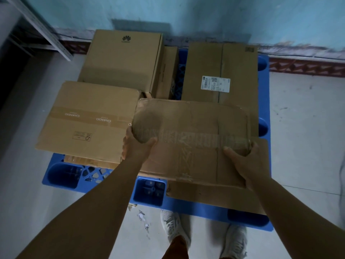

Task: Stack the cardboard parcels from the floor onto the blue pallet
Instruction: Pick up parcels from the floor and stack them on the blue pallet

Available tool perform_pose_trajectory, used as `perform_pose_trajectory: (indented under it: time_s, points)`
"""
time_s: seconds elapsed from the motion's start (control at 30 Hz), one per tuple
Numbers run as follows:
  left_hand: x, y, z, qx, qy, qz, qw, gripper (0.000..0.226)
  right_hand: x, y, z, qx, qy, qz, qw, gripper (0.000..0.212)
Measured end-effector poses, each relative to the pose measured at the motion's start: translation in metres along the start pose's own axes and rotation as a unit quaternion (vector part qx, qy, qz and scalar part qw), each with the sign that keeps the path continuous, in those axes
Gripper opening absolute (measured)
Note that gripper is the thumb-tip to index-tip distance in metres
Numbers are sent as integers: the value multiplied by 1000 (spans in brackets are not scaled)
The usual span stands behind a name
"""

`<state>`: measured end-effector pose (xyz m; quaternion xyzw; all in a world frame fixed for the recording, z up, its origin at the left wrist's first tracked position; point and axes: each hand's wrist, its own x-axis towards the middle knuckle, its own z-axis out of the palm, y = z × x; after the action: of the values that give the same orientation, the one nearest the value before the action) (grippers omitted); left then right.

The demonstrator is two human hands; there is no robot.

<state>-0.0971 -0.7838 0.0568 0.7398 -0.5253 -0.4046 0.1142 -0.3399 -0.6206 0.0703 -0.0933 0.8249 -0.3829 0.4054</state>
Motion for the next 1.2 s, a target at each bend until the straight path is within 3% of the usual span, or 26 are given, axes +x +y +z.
perform_pose_trajectory:
  time_s: [0.27,0.4,0.57,0.7,0.97,1.2]
  points:
    - [-25,14,5,60,37,22,997,101,-10,-5,-6,-17,0,-23,1000,98]
    - [-56,31,9,21,37,32,999,103,-30,-13,-17,35,-17,-23,999,109]
    - [-121,63,20,-75,-15,45,996,93,-58,-25,-58,69,-25,-17,997,126]
    - [-182,90,33,-145,-51,58,986,85,-80,-36,-104,85,-28,-14,996,81]
    - [-295,147,68,-169,-177,88,966,68,-127,-26,-196,143,24,15,989,73]
    - [-362,166,88,-63,-327,162,929,73,-184,1,-255,220,127,59,965,69]
